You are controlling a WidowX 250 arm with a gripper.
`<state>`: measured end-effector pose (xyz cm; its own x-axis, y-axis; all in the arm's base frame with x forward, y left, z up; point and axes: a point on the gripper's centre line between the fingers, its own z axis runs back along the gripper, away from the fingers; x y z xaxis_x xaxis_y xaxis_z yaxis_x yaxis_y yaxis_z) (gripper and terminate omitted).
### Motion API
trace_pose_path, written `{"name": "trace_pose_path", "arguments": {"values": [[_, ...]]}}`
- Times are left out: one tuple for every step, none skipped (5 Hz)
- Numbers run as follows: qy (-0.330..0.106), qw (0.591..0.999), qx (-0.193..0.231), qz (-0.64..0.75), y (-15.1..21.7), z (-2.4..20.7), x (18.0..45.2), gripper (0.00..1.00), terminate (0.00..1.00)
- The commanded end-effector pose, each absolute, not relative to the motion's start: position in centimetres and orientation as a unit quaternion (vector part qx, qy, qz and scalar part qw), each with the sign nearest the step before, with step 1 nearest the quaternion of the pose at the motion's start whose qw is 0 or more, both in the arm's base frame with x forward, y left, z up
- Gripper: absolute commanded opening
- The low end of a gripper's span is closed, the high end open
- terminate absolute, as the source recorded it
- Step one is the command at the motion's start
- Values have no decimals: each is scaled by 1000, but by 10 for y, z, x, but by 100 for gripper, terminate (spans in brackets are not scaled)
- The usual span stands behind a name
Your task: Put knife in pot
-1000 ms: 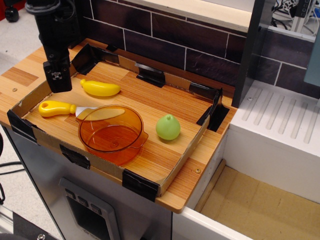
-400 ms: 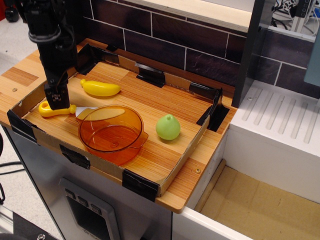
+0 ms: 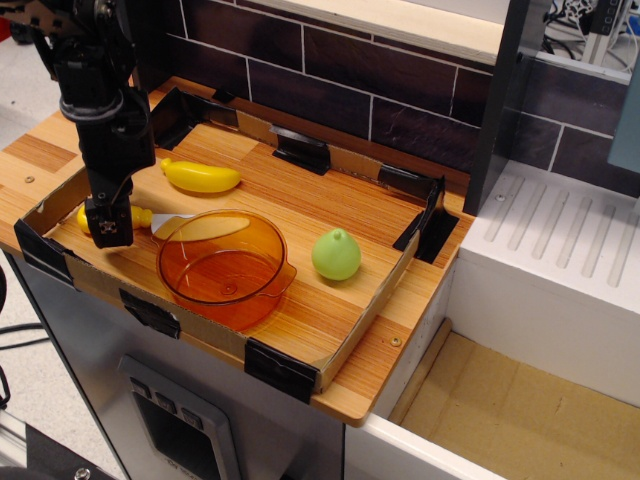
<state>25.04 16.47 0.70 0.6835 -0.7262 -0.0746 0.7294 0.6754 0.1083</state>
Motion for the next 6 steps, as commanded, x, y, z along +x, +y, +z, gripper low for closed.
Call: {"name": "trace_pose_path", "arguments": {"values": [[24, 915, 68, -397, 172, 9, 265, 0, 0], [33, 912, 64, -404, 171, 11, 266, 0, 0], [12, 916, 59, -397, 168, 23, 270, 0, 0], [4, 919, 46, -392, 166, 31, 277, 0, 0], [-12, 919, 29, -393, 161, 46, 280, 0, 0], [-41, 924, 18, -381, 157, 65, 285, 0, 0]]}}
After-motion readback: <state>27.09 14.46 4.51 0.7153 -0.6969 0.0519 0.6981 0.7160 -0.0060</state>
